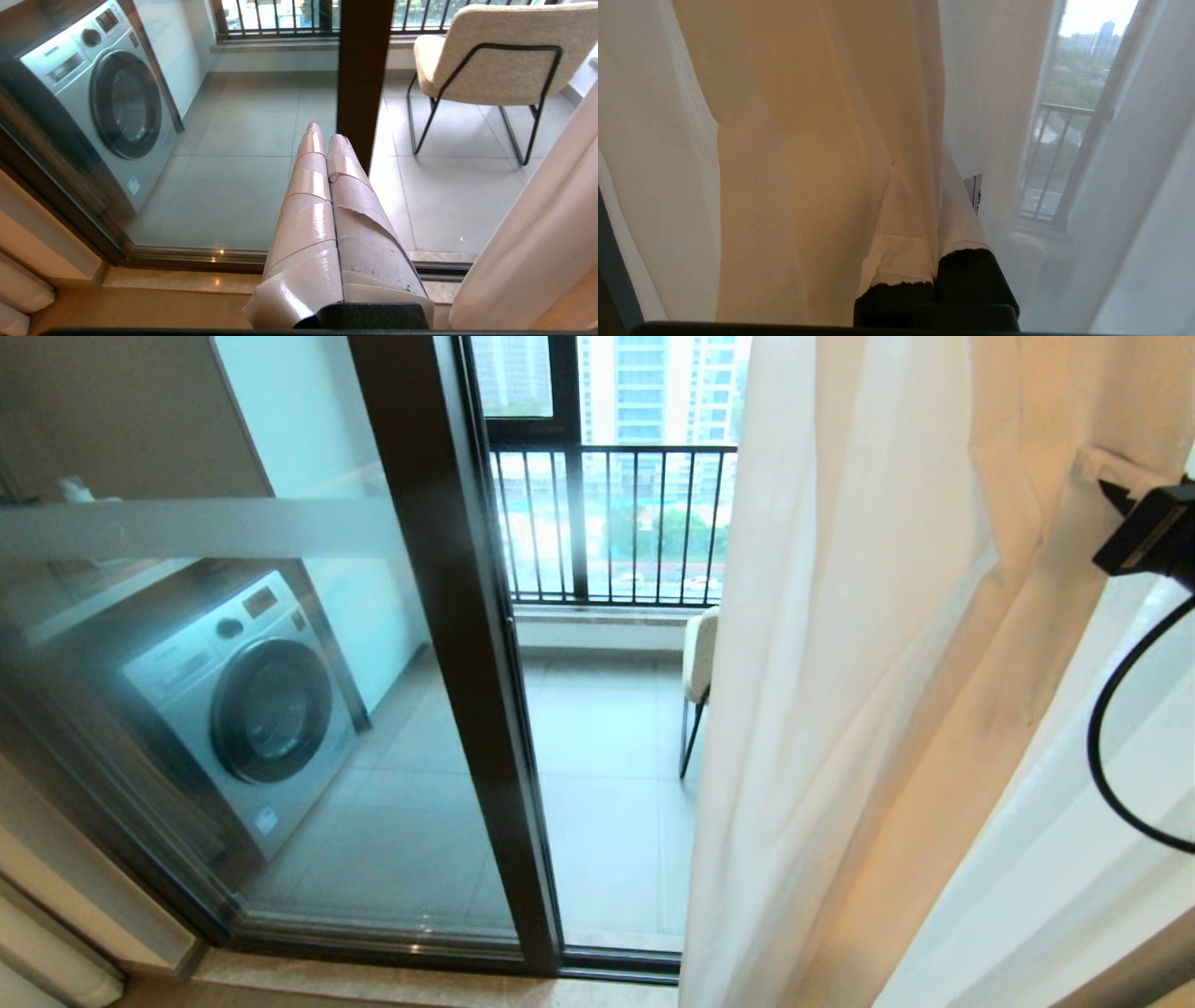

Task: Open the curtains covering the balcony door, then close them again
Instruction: Pull the inner curtains open on both sides

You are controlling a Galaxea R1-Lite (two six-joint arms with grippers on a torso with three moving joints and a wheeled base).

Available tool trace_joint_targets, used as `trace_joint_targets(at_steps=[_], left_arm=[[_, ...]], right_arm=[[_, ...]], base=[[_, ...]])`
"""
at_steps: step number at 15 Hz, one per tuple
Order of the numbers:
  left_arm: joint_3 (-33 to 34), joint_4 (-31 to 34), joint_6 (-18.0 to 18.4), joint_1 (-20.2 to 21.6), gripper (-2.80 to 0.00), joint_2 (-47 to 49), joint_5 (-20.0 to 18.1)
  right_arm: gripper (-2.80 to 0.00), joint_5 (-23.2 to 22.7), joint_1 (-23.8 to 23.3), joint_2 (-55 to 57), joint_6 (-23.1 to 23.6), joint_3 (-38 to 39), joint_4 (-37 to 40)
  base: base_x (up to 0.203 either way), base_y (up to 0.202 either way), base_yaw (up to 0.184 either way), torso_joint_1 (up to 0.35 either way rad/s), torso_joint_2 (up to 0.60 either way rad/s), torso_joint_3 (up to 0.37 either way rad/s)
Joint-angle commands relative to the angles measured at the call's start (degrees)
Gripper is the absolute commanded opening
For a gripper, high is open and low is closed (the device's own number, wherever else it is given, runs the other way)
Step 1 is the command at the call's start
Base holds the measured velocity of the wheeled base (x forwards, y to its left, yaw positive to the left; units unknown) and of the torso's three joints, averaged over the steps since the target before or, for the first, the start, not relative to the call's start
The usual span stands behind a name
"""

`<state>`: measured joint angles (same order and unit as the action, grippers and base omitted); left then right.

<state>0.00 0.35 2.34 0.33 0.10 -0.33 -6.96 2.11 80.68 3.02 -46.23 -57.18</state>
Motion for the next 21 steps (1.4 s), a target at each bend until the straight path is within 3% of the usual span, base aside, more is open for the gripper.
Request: trace_joint_targets(at_steps=[1,21], left_arm=[[0.0,0.0,0.0,0.0,-2.80,0.1,0.0],[0.0,0.0,0.0,0.0,-2.80,0.1,0.0]], right_arm=[[-2.80,-0.1,0.0,0.2,0.1,0.0,-0.3],[-2.80,-0.1,-0.2,0.0,0.1,0.0,-0.3]], base=[[0.000,-0.183,-0.002,0.004,0.00,0.002],[0.000,-0.187,-0.001,0.001,0.00,0.003]])
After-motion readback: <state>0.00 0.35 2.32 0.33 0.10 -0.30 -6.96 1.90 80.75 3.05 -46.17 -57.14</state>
